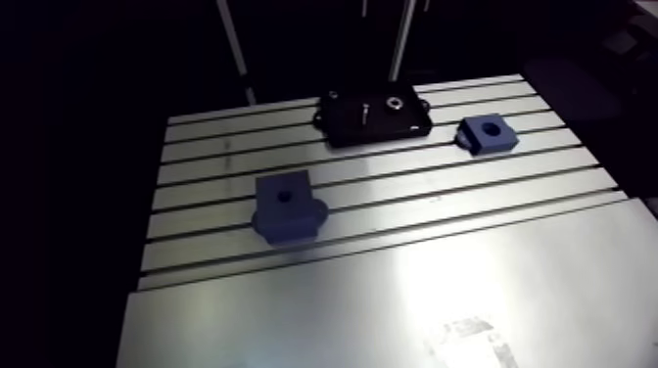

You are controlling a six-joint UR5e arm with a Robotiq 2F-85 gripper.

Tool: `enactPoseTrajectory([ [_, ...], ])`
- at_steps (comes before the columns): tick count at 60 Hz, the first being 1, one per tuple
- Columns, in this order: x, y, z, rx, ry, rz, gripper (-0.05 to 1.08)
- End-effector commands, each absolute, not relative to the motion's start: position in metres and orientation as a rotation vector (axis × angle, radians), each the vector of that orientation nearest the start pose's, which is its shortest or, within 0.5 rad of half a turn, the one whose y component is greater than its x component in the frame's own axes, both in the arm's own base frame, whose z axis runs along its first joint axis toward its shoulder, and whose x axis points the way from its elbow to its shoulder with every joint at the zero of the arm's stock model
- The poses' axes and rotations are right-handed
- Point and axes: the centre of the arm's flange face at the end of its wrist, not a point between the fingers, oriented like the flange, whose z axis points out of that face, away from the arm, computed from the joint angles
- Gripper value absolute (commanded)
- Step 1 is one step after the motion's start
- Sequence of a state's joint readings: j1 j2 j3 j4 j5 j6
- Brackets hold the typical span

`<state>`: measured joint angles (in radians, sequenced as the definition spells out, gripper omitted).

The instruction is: Pick up the bearing and press it into the housing until flush.

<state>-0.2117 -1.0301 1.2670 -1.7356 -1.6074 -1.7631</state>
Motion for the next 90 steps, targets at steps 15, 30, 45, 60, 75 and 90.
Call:
enactPoseTrajectory([
  [15, -0.726, 0.055, 0.276, 0.068, 3.093, 0.035, 0.01],
  [30, -0.729, 0.057, 0.252, 0.043, 3.091, 0.038, 0.01],
  [45, -0.727, 0.056, 0.231, 0.045, 3.082, 0.035, 0.03],
  [60, -0.722, 0.062, 0.218, 0.057, 3.06, 0.026, 0.08],
  [75, -0.722, 0.063, 0.201, 0.057, 3.048, 0.023, 0.19],
  [90, -0.722, 0.061, 0.193, 0.054, 3.038, 0.018, 0.24],
])
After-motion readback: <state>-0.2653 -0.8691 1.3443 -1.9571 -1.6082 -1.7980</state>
